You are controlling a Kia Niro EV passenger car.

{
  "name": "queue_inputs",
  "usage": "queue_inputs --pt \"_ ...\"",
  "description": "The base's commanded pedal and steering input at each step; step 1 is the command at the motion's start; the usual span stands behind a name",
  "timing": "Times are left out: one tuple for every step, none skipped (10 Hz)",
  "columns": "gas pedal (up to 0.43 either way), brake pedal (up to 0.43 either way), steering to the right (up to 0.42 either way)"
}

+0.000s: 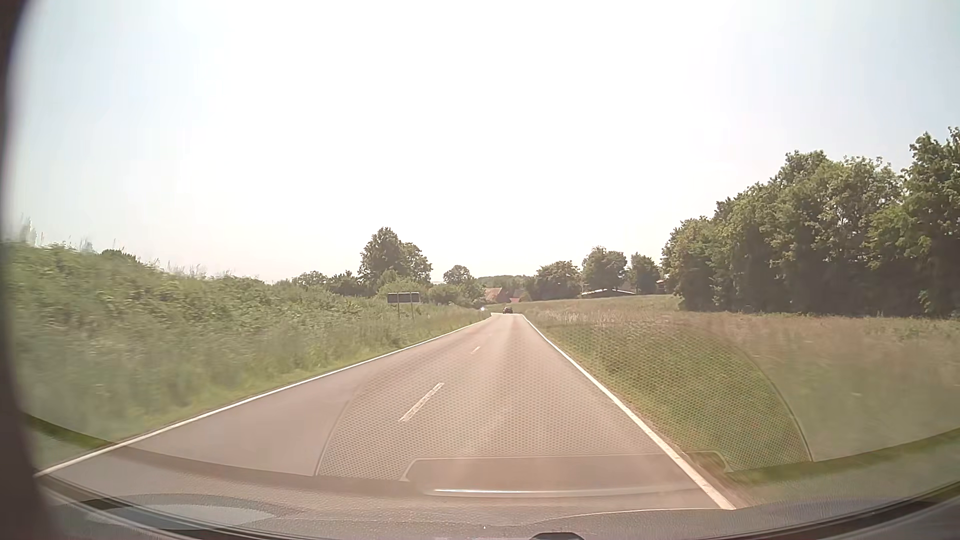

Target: Follow the waypoints while adhering to traffic rules and regulations

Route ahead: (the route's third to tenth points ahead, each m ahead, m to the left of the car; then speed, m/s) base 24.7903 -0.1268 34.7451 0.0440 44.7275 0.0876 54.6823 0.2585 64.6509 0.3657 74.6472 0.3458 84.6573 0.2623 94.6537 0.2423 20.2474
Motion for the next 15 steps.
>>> queue_inputs --pt "0.098 0.000 0.000" --pt "0.098 0.000 0.000" --pt "0.098 0.000 0.000" --pt "0.098 0.000 0.000" --pt "0.087 0.000 0.000" --pt "0.079 0.000 0.000" --pt "0.079 0.000 0.000" --pt "0.079 0.000 -0.001" --pt "0.079 0.000 -0.001" --pt "0.087 0.000 -0.001" --pt "0.098 0.000 -0.001" --pt "0.098 0.000 -0.001" --pt "0.110 0.000 0.000" --pt "0.118 0.000 -0.001" --pt "0.118 0.000 -0.001"
